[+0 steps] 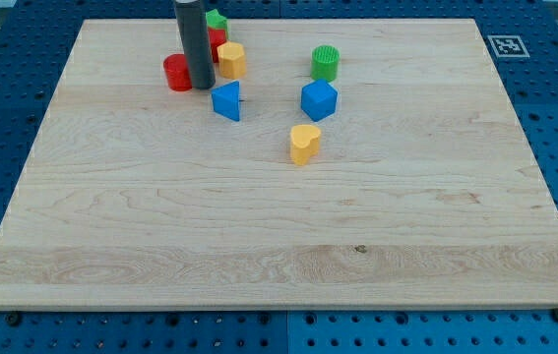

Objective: Slide the green star towards blue triangle

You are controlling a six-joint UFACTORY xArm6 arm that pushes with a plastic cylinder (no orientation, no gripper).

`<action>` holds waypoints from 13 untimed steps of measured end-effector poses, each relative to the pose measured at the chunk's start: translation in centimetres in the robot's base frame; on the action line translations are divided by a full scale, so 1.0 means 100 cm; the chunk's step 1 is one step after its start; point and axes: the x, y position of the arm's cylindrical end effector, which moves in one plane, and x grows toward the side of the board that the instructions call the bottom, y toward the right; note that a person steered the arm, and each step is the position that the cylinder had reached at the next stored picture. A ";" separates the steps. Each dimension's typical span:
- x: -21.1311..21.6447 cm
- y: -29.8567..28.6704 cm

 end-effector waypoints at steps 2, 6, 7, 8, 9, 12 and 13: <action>0.024 -0.003; -0.062 -0.130; -0.105 -0.130; -0.133 -0.128; -0.141 -0.123; -0.140 -0.073; -0.140 -0.073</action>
